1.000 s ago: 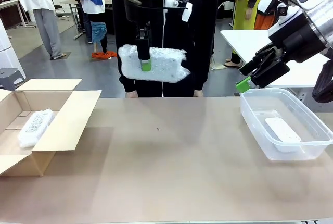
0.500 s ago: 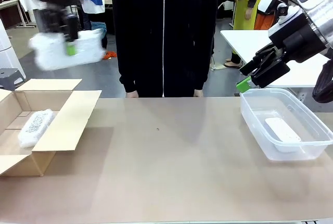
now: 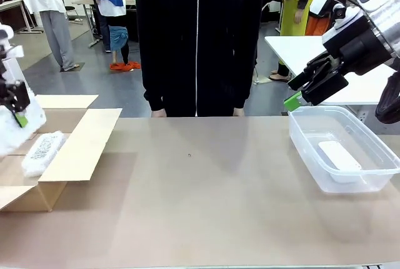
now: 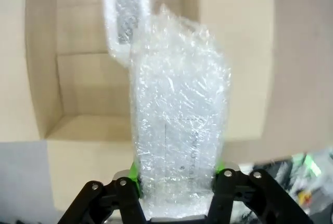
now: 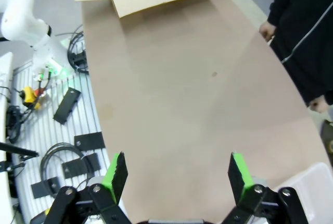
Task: Separate and place wrapped and unwrapped clocks.
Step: If the picked Digital clock is wrapped, place it in the Package Box ; if not, place it in the Organizing box.
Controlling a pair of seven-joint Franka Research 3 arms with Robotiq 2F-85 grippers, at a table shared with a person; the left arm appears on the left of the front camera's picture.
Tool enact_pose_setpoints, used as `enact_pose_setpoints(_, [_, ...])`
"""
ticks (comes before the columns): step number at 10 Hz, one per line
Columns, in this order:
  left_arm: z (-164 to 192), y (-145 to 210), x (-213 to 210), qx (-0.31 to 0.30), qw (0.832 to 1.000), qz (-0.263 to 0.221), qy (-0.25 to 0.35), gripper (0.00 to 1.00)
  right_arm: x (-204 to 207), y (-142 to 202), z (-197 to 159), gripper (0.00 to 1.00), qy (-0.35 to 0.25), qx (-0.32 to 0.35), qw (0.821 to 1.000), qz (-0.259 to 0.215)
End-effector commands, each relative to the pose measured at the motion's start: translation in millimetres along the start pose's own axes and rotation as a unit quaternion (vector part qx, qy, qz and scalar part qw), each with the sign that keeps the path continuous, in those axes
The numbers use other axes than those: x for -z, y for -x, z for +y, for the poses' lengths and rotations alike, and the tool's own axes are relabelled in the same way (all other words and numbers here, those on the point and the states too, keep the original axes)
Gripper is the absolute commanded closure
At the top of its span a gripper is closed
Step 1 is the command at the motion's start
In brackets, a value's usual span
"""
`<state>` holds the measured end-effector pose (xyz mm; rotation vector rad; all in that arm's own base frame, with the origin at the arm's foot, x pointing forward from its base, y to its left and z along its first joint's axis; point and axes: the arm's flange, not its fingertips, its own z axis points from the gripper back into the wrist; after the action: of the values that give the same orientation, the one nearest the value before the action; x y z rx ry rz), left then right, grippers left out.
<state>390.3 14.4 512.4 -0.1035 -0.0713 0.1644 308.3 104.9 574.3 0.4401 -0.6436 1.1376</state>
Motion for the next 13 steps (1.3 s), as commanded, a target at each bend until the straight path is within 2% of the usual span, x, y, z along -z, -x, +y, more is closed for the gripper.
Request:
enact_pose_setpoints(1, [4, -16, 33, -0.065, 0.997, -0.041, 0.013, 0.47, 2, 0, -1, 0.00, -0.013, -0.003, 1.000, -0.011])
enact_pose_setpoints(3, [20, -24, 54, -0.070, 0.996, -0.038, -0.038, 0.47, 2, 0, -1, 0.00, -0.013, -0.003, 1.000, -0.011])
enact_pose_setpoints(4, [20, -29, 57, -0.046, 0.997, -0.050, -0.035, 0.47, 2, 0, -1, 0.00, -0.013, -0.003, 1.000, -0.011])
enact_pose_setpoints(5, [16, -36, 62, -0.049, 0.997, -0.054, -0.018, 0.47, 2, 0, -1, 0.00, -0.013, -0.003, 1.000, -0.011])
enact_pose_setpoints(7, [11, -48, 77, -0.032, 0.997, -0.042, -0.057, 0.47, 2, 0, -1, 0.00, -0.013, -0.003, 1.000, -0.011])
enact_pose_setpoints(8, [9, -49, 76, -0.027, 0.998, -0.033, -0.052, 0.47, 2, 0, -1, 0.00, -0.013, -0.003, 1.000, -0.011])
enact_pose_setpoints(9, [9, -49, 75, -0.019, 0.997, -0.039, -0.060, 0.00, 2, 0, -1, 0.00, -0.013, -0.003, 1.000, -0.011])
enact_pose_setpoints(13, [5, -56, 69, 0.019, 0.998, -0.034, -0.050, 0.00, 2, 0, -1, 0.00, -0.013, -0.003, 1.000, -0.011])
